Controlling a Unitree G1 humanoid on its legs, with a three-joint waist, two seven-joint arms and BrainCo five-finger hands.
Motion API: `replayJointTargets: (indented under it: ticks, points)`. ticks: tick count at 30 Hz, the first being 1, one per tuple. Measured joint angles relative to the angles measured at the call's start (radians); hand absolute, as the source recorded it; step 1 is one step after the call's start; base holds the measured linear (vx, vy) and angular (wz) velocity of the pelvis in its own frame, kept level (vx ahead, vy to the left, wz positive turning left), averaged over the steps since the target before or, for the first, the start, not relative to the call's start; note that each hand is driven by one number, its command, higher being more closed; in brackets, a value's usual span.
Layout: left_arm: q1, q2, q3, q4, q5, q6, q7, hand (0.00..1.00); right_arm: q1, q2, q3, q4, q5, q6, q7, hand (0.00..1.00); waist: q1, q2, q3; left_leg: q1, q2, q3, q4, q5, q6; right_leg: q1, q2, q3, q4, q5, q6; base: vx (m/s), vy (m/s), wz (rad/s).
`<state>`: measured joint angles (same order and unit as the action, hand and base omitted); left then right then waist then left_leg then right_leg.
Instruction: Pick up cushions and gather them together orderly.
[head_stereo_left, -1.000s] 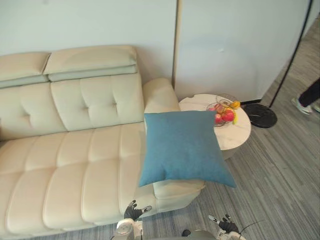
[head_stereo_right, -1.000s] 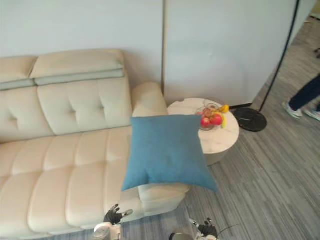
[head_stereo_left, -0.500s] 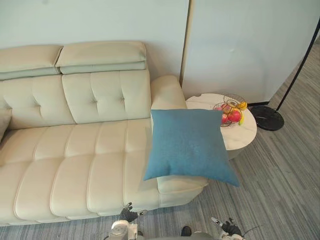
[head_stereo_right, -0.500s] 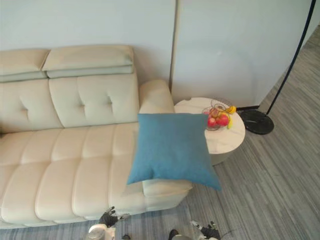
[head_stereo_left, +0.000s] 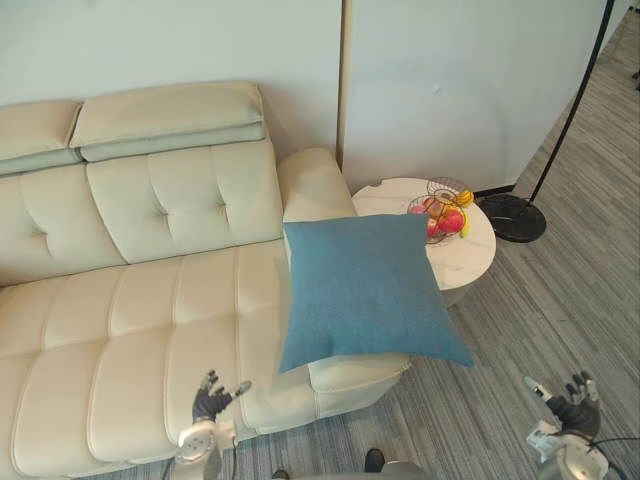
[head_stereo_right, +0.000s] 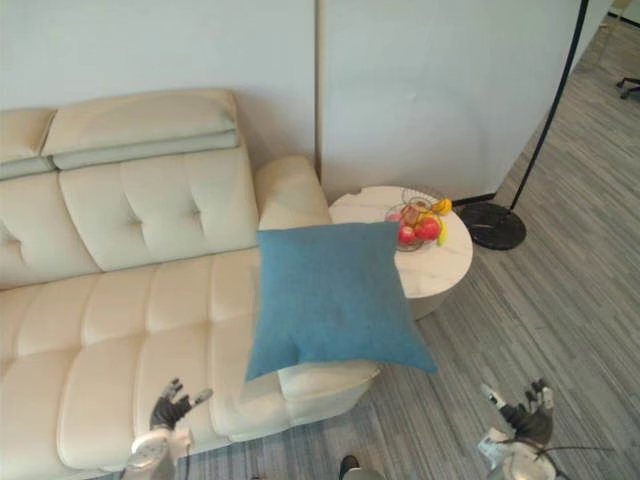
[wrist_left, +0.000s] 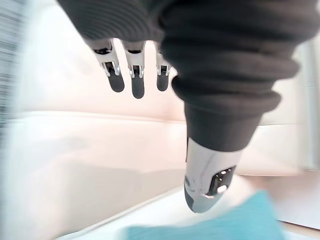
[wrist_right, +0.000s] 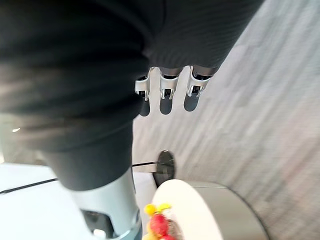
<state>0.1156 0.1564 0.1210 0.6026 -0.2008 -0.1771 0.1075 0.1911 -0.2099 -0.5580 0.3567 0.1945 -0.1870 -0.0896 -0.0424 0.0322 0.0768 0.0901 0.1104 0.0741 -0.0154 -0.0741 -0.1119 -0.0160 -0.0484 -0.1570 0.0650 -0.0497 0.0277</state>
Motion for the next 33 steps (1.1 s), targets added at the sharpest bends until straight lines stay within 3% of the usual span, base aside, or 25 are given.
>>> replayJointTargets:
  ticks: [7,13,18,25,33]
  points:
    - [-0.03,0.027,-0.069,-0.144,0.001,-0.014,-0.006,0.0,-0.095,-0.094,0.176,-0.037,0.0,-0.004,0.035,0.0,-0.004,-0.006,-0.007,-0.021,-0.002,-0.003,0.0,-0.005,0.007,-0.001,0.002,-0.006,-0.053,0.033,0.005,0.0,0.007,0.01]
    - [-0.106,0.026,-0.123,-0.14,0.003,-0.013,-0.003,0.0,-0.191,-0.107,0.31,-0.036,0.0,-0.005,0.052,0.0,-0.004,-0.007,-0.007,-0.044,-0.007,-0.022,0.002,-0.003,0.009,0.002,0.0,-0.022,-0.094,0.061,0.006,-0.01,0.01,0.06]
    - [-0.201,0.026,-0.173,-0.069,0.003,-0.011,0.006,0.0,-0.267,-0.107,0.346,0.036,-0.001,-0.001,0.048,0.0,-0.006,-0.008,-0.005,-0.064,-0.015,-0.031,0.003,0.001,0.013,-0.003,-0.006,-0.035,-0.114,0.074,0.007,0.0,0.012,0.06]
    - [-0.454,0.026,-0.218,-0.007,0.0,-0.008,0.051,0.0,-0.533,-0.153,0.375,0.154,0.005,0.007,-0.003,0.0,0.003,-0.012,0.141,-0.208,-0.037,-0.04,0.076,0.02,0.025,-0.13,-0.037,-0.034,-0.063,0.107,0.005,-0.1,0.028,0.05]
    - [-0.66,0.063,-0.215,0.069,-0.019,-0.009,0.109,0.0,-0.72,-0.234,0.375,0.25,0.085,0.005,-0.068,0.0,0.015,-0.012,0.237,-0.345,-0.052,-0.052,0.125,0.043,0.033,-0.253,-0.054,-0.034,-0.032,0.137,0.002,-0.1,0.005,0.03]
